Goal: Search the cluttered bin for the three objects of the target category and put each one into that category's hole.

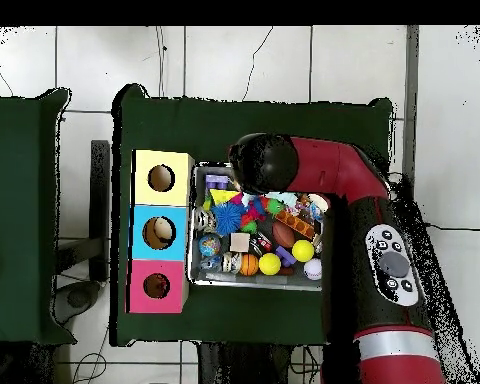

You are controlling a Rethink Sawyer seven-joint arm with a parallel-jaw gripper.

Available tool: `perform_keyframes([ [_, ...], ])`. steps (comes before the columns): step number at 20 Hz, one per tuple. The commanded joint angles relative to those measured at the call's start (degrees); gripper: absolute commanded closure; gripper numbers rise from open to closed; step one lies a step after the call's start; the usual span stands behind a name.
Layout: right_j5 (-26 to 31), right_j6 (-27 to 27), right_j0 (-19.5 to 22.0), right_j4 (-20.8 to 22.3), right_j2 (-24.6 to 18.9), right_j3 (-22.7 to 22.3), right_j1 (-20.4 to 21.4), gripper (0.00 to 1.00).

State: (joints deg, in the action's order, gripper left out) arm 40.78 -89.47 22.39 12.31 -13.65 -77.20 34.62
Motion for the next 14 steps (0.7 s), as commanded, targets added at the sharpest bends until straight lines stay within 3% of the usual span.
perform_keyframes([
  [1, -7.1, -13.38, 0.1, -0.98, 2.08, -6.8, -4.93, 1.0],
  [9, -10.01, -12.09, 0.49, -2.61, 1.78, -6.1, -7.52, 1.0],
  [14, -10.32, -13.42, -1.3, -3.91, 3.02, -6.96, -6.78, 1.0],
])
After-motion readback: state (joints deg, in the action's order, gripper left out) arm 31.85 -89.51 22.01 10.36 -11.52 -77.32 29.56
